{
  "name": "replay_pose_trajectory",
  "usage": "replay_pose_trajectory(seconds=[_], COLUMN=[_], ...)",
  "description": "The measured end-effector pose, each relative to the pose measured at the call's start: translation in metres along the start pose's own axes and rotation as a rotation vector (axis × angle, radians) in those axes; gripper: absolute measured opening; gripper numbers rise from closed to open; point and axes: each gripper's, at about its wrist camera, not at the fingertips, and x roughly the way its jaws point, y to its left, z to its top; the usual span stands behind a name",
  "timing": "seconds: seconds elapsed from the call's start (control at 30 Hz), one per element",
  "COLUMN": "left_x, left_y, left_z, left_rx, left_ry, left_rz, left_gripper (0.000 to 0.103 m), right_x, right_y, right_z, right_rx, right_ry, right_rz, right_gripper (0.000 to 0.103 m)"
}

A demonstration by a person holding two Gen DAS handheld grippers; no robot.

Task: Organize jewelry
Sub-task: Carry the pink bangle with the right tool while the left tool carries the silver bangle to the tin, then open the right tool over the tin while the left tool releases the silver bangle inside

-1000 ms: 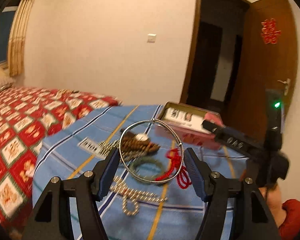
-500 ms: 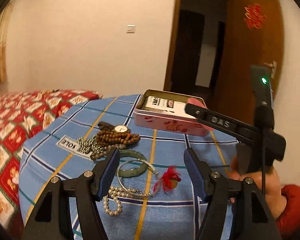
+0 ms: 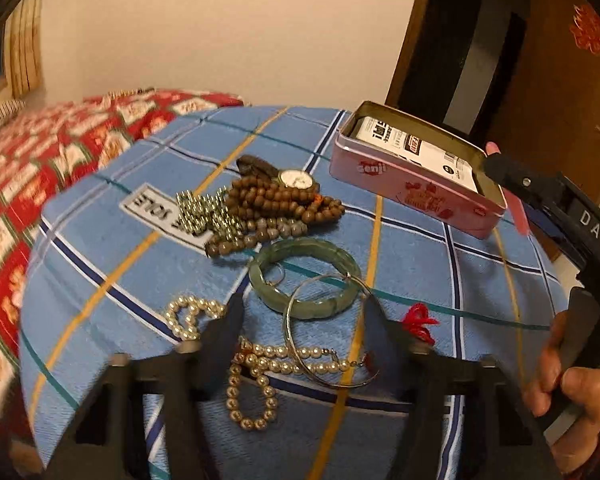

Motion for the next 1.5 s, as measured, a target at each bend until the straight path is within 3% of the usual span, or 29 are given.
replay_pose_trajectory(seconds=[0.07,0.2,0.43,0.53,0.67,0.87,1.1,1.37,1.5], left_x=[0.008,0.008,-0.029,-0.049,-0.056,-0.024,0.032,0.094,0.112], left_y=[0.0,0.003,-0.011,-0.016,-0.021,-0.032,-0.061,-0.082,-0.081], left_z=[-0.003,-0.004,0.001,0.009,0.026,0.066,0.116,0.144,0.145], left_rx=[-0.002,-0.028,0.047,0.051,0.048,0.005,0.023,0.013,0.004], left_ry=[0.053,0.057,-0.139,-0.233,-0.295,-0.3,-0.303,-0.184,-0.137], left_rz=[0.008,-0.006,-0.017,-0.074,-0.114,-0.172,-0.154,-0.102,-0.064], left_gripper=[0.009,0.004,0.004,0.004,0.004,0.004,0.004,0.004,0.005], right_x=[0.0,0.001,-0.003,-0.009,-0.017,-0.009,0.046,0.079,0.079], right_y=[-0.001,-0.003,-0.008,-0.011,-0.013,-0.022,-0.046,-0.048,-0.047], right_z=[0.0,0.0,0.002,0.004,0.008,0.03,0.06,0.056,0.053], right_rx=[0.006,0.017,0.033,0.049,0.051,0.013,-0.022,-0.087,-0.125], right_ry=[0.001,0.005,-0.015,-0.047,-0.096,-0.128,-0.049,0.051,0.05], right_rz=[0.0,0.003,0.0,-0.002,-0.019,-0.089,-0.159,-0.184,-0.205], right_gripper=[0.084,0.084,0.084,0.084,0.084,0.084,0.084,0.084,0.084])
